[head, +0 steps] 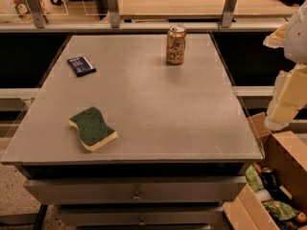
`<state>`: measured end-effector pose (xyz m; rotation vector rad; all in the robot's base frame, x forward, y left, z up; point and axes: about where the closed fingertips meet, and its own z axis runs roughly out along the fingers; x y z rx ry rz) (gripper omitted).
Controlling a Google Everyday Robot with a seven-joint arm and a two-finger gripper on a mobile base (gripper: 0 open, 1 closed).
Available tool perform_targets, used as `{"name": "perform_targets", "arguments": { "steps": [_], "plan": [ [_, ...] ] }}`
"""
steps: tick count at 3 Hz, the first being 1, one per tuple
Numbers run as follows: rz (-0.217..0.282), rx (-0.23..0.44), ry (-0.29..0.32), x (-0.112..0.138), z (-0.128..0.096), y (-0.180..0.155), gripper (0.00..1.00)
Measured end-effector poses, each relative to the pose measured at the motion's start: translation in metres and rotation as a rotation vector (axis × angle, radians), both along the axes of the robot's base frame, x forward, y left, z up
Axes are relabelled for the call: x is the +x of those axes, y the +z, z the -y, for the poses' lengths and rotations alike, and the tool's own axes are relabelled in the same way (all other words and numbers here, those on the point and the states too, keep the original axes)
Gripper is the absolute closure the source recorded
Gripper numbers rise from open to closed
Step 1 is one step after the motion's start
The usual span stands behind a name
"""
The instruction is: Pick orange can
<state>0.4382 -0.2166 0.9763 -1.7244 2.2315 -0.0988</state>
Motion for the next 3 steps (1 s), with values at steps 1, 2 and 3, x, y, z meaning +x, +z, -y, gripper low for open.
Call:
{"name": "perform_targets", "arguments": {
  "steps": [1, 2, 3],
  "plan": [
    [0.0, 0.0, 0.0, 0.0, 0.0, 0.0, 0.0],
    [0.061, 0.018, 0.023, 0.015, -0.001, 0.005, 0.0],
    [0.158, 0.058, 0.061, 0.055, 0.0, 0.012, 0.0]
  ]
}}
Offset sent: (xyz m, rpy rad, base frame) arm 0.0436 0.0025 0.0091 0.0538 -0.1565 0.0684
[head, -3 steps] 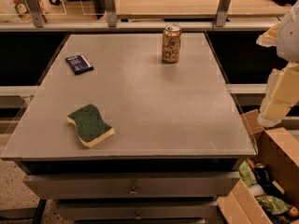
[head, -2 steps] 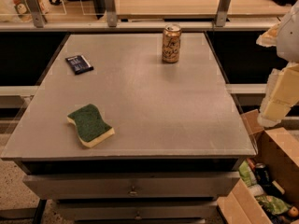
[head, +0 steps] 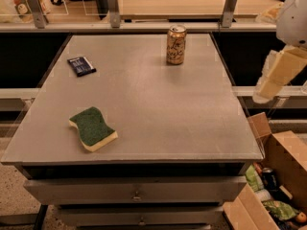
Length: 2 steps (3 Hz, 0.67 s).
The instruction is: Pick orange can
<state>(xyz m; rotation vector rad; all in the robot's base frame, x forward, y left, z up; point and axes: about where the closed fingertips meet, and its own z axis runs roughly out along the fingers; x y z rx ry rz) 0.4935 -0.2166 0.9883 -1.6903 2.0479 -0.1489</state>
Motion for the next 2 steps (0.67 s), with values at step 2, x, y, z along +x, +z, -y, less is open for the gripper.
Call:
{"name": "perform_targets", "arguments": {
  "steps": [2],
  "plan": [
    [0.091, 0.172, 0.073, 0.096, -0.021, 0.0, 0.0]
  ]
}}
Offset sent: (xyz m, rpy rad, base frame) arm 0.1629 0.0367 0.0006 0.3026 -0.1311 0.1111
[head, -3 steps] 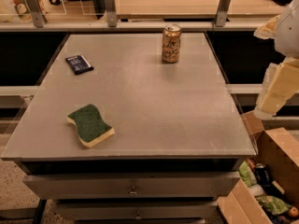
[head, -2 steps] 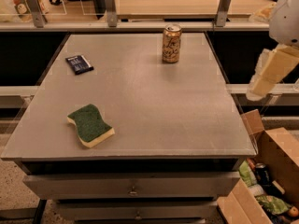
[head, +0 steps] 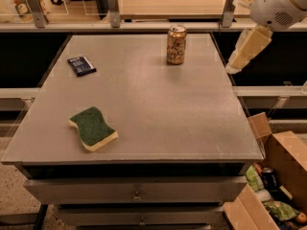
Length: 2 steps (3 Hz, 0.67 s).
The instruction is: Pick orange can
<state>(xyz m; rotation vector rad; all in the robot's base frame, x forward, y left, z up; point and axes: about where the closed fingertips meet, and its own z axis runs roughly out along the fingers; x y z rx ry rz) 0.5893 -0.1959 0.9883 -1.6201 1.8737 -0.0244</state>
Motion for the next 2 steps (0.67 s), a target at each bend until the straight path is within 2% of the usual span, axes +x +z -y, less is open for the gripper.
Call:
{"name": "perform_targets", "arguments": {
  "steps": [2],
  "plan": [
    [-0.044, 0.277, 0.009, 0.099, -0.044, -0.026, 0.0]
  ]
}}
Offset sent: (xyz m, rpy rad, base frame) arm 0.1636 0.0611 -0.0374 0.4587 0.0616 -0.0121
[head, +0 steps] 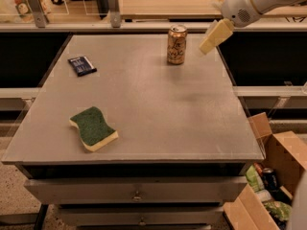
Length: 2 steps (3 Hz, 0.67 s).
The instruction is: Pick orange can
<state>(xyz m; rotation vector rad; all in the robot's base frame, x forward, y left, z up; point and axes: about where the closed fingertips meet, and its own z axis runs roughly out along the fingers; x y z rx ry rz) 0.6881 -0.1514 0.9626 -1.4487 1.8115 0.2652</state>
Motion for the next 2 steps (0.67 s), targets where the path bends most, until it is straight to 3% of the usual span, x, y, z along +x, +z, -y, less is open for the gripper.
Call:
{"name": "perform_targets", "arguments": {
  "steps": [2],
  "plan": [
    [-0.047, 0.232, -0.003, 0.065, -0.032, -0.048, 0.0]
  ]
}}
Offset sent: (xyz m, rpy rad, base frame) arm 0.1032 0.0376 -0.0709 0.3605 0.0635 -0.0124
